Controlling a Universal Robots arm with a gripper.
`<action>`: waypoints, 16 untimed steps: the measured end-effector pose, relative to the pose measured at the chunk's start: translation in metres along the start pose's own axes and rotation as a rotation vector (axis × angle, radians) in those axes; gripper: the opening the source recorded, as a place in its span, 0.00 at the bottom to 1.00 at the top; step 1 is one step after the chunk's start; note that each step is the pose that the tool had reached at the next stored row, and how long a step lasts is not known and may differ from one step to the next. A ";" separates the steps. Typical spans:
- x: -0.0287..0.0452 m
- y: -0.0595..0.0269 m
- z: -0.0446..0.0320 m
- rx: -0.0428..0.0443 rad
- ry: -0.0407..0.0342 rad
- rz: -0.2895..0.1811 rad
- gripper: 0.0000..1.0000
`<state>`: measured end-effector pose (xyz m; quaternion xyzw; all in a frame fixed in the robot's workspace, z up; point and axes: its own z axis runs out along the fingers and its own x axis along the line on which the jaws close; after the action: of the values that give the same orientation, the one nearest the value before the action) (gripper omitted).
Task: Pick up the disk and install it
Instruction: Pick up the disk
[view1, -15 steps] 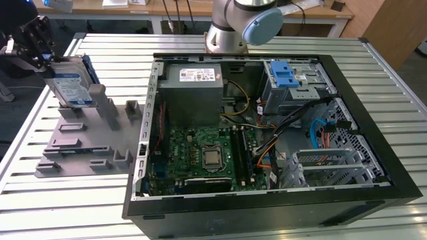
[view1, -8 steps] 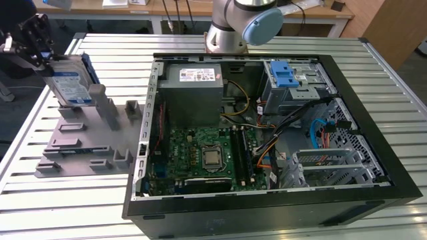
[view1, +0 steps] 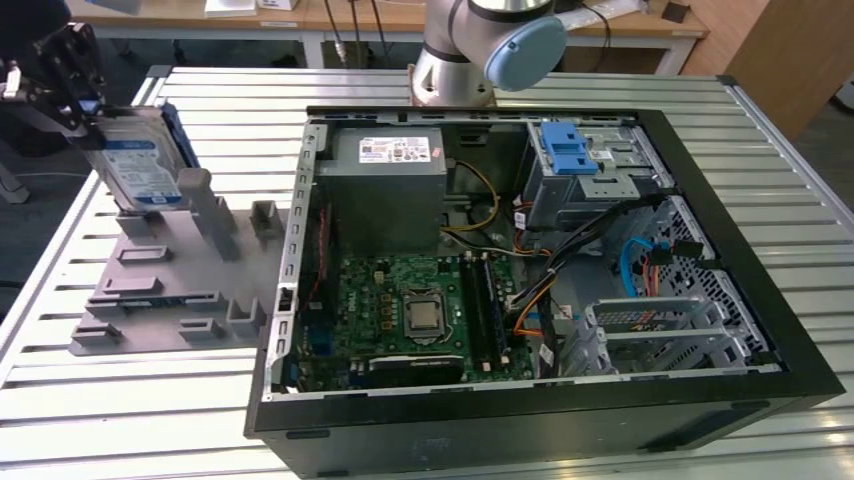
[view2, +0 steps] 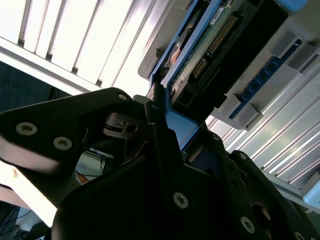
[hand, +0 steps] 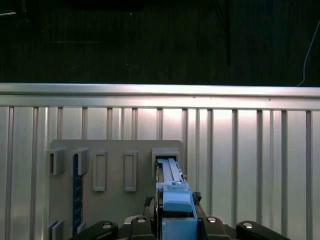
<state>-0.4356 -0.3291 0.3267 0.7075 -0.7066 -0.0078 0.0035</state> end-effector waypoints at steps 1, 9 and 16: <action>0.0000 0.0000 -0.0006 0.0000 0.0000 0.000 0.36; 0.0000 0.0001 -0.0049 0.0000 0.0000 0.000 0.36; -0.0001 0.0001 -0.0087 0.0000 0.0000 0.000 0.36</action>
<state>-0.4356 -0.3291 0.3354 0.7075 -0.7067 -0.0078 0.0035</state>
